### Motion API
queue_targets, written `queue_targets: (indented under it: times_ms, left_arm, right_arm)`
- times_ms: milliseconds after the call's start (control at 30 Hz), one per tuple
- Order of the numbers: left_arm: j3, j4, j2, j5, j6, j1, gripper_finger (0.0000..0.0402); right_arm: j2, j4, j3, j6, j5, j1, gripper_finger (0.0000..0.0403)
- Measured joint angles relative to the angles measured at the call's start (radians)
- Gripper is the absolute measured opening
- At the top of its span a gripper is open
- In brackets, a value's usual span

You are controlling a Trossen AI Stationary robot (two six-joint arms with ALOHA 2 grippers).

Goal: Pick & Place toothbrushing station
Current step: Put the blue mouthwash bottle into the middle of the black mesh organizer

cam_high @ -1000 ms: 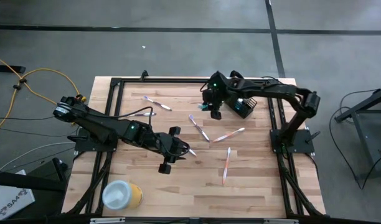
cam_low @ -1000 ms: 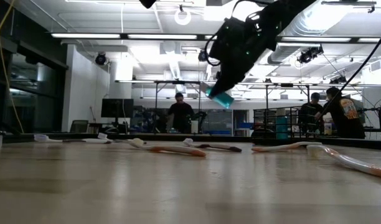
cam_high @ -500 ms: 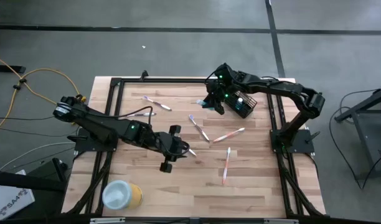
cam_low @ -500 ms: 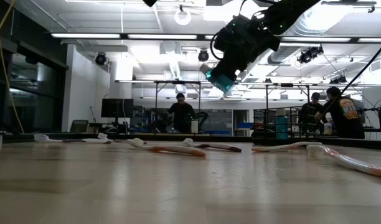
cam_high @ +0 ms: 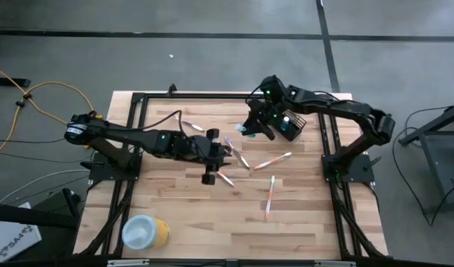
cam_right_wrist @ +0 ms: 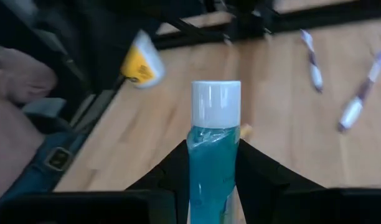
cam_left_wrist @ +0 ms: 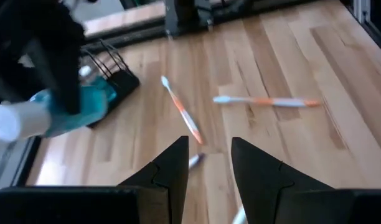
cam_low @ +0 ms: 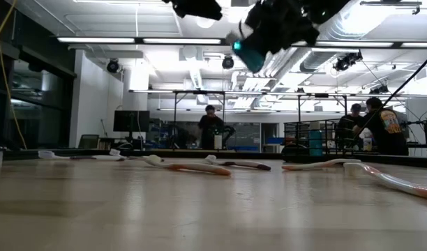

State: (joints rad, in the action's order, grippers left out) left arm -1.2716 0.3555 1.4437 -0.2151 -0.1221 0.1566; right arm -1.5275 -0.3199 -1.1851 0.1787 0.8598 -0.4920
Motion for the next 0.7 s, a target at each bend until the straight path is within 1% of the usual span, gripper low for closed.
queue_targets:
  times_ms: [267,467,700]
  left_arm:
    - [0.0,-0.15,0.0,0.0,-0.092,-0.006,0.0115]
    - [0.0,-0.22,0.0,0.0,-0.118,-0.006,0.0115]
    - [0.0,-0.263,-0.026,-0.001,-0.144,-0.006,0.0115]
  right_arm:
    - [0.139,0.011,0.0,0.0,0.004,0.057,0.0093]
    - [0.227,0.002,0.0,0.0,-0.056,0.095,0.0093]
    - [0.243,-0.035,0.0,0.0,-0.102,0.161,0.0093]
